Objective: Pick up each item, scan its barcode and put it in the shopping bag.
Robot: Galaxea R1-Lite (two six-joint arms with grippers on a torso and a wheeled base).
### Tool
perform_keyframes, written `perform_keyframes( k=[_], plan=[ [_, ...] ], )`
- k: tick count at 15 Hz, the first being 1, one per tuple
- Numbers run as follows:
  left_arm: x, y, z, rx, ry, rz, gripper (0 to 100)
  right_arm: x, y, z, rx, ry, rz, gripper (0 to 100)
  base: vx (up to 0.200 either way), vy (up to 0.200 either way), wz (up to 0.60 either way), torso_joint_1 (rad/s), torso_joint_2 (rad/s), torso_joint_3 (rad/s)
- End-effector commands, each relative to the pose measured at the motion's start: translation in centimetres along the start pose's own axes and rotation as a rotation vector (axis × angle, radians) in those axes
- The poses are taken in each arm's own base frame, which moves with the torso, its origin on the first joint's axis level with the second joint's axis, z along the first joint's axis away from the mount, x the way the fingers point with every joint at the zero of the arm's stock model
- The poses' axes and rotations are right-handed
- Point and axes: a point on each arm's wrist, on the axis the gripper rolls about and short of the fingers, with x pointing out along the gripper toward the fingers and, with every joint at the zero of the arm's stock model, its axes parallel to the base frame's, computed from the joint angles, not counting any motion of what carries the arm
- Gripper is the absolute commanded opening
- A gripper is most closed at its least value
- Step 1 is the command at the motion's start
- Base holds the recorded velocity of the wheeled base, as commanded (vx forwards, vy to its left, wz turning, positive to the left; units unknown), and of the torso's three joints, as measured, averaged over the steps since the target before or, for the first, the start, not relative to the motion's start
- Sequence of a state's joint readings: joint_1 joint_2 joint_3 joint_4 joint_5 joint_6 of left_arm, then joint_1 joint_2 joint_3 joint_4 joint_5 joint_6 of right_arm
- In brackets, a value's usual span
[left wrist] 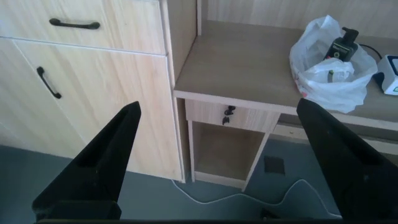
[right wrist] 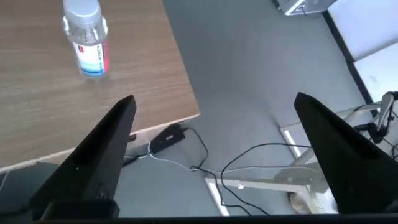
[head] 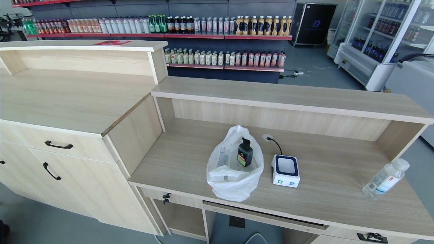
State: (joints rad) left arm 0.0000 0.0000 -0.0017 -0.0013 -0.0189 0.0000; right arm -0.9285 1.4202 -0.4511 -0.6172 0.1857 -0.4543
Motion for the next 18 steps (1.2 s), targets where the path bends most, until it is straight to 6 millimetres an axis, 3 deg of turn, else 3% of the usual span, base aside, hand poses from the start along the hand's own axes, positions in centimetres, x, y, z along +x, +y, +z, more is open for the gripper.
perform_keyframes(
  k=[1, 6, 11, 18],
  plan=[
    [0.0, 0.0, 0.0, 0.000, 0.000, 0.001, 100, 6.6, -0.3, -3.9, 0.100, 0.048, 0.061, 100, 0.000, 0.000, 0.00, 0.000, 0.00, 0.000],
    [0.0, 0.0, 0.0, 0.000, 0.000, 0.001, 100, 10.2, 0.1, -7.1, 0.113, 0.041, 0.192, 100, 0.000, 0.000, 0.00, 0.000, 0.00, 0.000],
    [0.0, 0.0, 0.0, 0.000, 0.000, 0.001, 100, 11.8, 0.0, -8.3, 0.117, 0.013, 0.179, 100, 0.000, 0.000, 0.00, 0.000, 0.00, 0.000],
    [0.0, 0.0, 0.0, 0.000, 0.000, 0.001, 100, 14.1, 1.4, -9.1, 0.096, -0.046, 0.223, 100, 0.000, 0.000, 0.00, 0.000, 0.00, 0.000]
  ],
)
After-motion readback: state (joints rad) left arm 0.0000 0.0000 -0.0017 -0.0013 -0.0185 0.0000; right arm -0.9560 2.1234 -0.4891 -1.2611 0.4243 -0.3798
